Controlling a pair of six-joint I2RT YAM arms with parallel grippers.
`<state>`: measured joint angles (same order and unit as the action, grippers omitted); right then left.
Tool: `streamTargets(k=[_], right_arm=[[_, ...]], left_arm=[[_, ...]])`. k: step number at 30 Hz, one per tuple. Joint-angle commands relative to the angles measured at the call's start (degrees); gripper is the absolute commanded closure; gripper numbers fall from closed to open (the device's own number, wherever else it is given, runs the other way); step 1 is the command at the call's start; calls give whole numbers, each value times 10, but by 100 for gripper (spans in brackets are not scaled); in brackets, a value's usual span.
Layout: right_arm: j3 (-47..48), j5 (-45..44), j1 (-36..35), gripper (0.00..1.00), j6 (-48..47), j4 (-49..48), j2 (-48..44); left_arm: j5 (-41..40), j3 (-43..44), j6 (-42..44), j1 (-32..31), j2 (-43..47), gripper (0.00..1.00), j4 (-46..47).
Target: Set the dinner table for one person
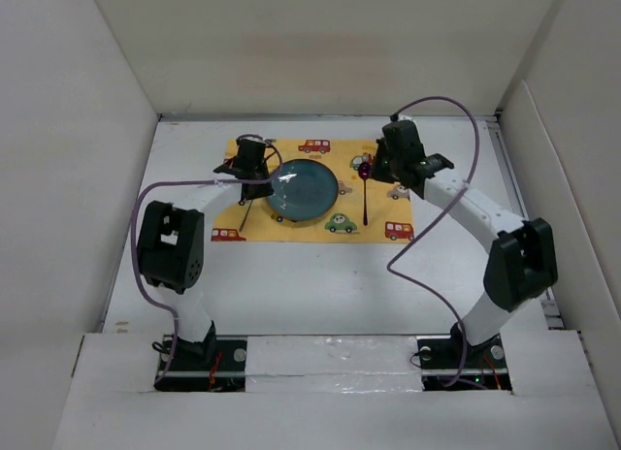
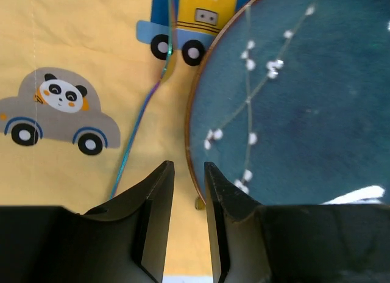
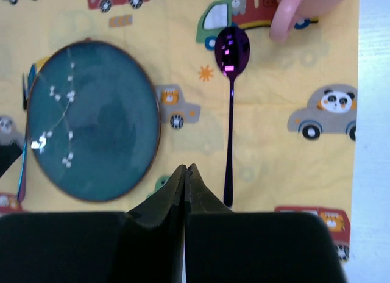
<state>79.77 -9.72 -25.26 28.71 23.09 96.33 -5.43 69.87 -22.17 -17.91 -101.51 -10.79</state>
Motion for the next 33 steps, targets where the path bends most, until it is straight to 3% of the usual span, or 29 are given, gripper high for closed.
streamTargets(k=[1,11,25,33], right_arm=[[-52,25,-8,100,11,-8,-53],[-138,28,-57,99,19,-2,-120],[-135,6,-93,99,30,22,-128],[-127,-4,-134,100,36,26,-116]], left_arm=[[-18,40,32,9,-14,76,45],[-43,108,22,21,-68,73,53],[7,205,37,58,-170,79,24],[30,207,34,58,-188,80,35]])
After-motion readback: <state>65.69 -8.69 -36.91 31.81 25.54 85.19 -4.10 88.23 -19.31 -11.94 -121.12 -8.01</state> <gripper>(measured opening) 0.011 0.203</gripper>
